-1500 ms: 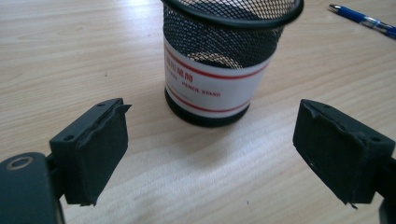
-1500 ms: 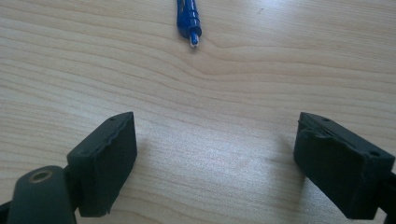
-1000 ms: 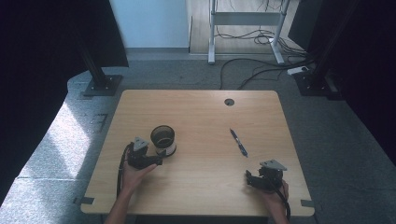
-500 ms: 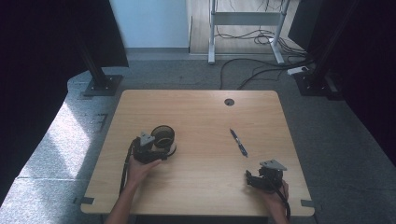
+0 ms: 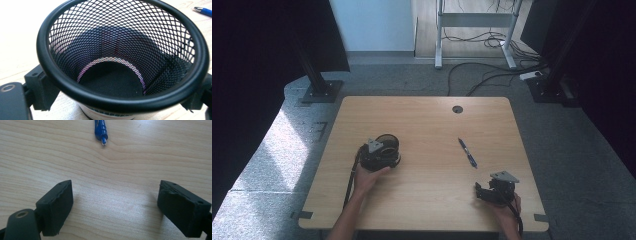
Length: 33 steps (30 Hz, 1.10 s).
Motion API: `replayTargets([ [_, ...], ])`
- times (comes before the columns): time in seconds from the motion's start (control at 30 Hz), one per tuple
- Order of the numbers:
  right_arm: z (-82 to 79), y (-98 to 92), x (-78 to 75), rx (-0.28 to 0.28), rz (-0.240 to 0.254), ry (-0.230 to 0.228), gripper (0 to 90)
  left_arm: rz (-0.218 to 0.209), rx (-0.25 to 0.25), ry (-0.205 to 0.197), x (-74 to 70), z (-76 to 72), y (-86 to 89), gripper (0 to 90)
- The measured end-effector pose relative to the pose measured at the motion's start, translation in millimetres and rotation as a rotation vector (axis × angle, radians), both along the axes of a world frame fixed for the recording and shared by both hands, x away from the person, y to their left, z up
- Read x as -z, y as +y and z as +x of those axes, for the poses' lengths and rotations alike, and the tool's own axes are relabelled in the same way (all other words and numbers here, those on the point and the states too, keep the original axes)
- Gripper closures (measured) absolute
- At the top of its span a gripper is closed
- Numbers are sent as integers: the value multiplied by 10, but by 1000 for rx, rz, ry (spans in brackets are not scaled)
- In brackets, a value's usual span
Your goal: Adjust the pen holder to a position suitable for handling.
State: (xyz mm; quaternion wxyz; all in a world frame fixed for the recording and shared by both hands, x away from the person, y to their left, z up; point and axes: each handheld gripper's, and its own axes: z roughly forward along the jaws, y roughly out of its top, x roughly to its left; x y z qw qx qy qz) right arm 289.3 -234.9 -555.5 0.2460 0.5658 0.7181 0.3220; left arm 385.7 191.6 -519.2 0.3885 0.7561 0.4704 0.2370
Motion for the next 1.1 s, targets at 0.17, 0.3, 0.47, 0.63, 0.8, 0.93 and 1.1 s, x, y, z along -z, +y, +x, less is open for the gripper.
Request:
replayTargets([
  [0.17,-1,1,0,1,0,1,125,0,15,-1,-2,2,14,105],
  [0.3,0,0,0,0,0,0,126,1,37,-3,-10,-20,-3,106],
  [0.47,0,0,0,0,0,0,125,-10,52,-24,-61,-63,-25,107],
  [0.63,0,0,0,0,0,0,126,-14,59,-30,-134,-131,-9,107],
  [0.8,0,0,0,0,0,0,125,-25,65,-45,-226,-220,25,107],
  [0.93,-1,1,0,1,0,0,126,-38,70,-59,-283,-288,44,107],
  [1.1,-1,2,0,1,0,0,126,-49,77,-80,-345,-364,74,107],
])
